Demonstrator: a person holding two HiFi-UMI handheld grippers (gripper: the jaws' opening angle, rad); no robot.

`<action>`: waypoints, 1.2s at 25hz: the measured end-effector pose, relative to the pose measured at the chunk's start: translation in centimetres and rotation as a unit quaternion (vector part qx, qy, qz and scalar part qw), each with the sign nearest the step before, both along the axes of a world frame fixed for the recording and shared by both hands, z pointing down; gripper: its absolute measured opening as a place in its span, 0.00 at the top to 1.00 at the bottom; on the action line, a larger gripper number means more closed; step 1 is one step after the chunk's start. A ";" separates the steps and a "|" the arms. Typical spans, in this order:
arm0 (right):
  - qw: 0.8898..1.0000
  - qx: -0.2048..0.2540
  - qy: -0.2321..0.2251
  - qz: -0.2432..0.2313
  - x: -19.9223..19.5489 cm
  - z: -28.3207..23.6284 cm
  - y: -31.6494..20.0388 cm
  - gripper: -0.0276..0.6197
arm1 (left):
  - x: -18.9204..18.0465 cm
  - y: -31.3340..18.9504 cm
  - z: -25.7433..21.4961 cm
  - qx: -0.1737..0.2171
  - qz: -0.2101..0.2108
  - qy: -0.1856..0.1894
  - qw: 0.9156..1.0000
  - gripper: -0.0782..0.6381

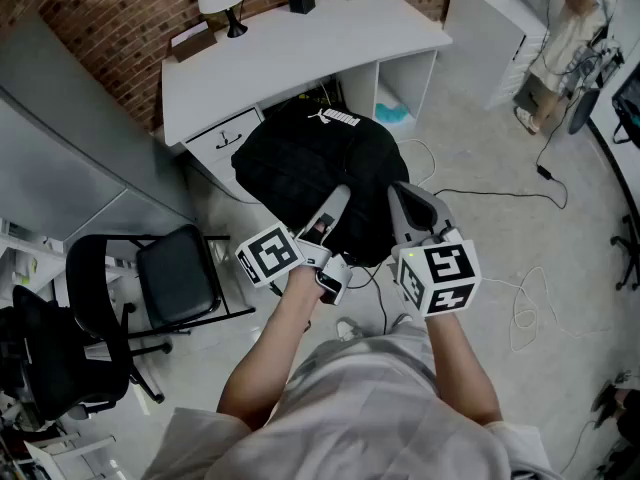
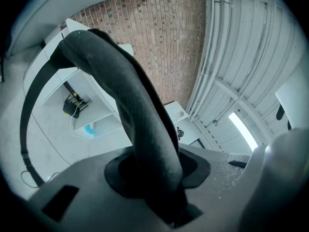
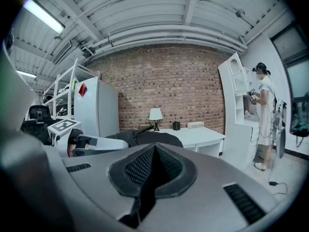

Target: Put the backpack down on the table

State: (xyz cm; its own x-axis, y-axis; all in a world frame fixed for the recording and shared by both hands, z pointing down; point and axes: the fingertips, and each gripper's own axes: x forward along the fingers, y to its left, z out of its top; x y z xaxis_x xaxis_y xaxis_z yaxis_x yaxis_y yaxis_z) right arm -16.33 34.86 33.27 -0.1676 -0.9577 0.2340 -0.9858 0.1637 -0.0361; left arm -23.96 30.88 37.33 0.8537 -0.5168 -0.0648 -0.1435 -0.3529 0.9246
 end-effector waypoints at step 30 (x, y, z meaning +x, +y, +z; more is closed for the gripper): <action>1.000 0.000 -0.025 -0.017 9.5 1.2 -11.4 0.95 | 9.2 -11.3 0.6 0.001 -0.009 -0.020 1.000 0.71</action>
State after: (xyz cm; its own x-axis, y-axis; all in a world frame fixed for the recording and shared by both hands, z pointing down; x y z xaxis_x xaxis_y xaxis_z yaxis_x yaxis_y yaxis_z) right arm -6.81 23.49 34.46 -0.2109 -0.9515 0.2238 -0.9768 0.1963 -0.0859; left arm -14.80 19.53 37.89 0.8465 -0.5315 -0.0314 -0.1868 -0.3516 0.9173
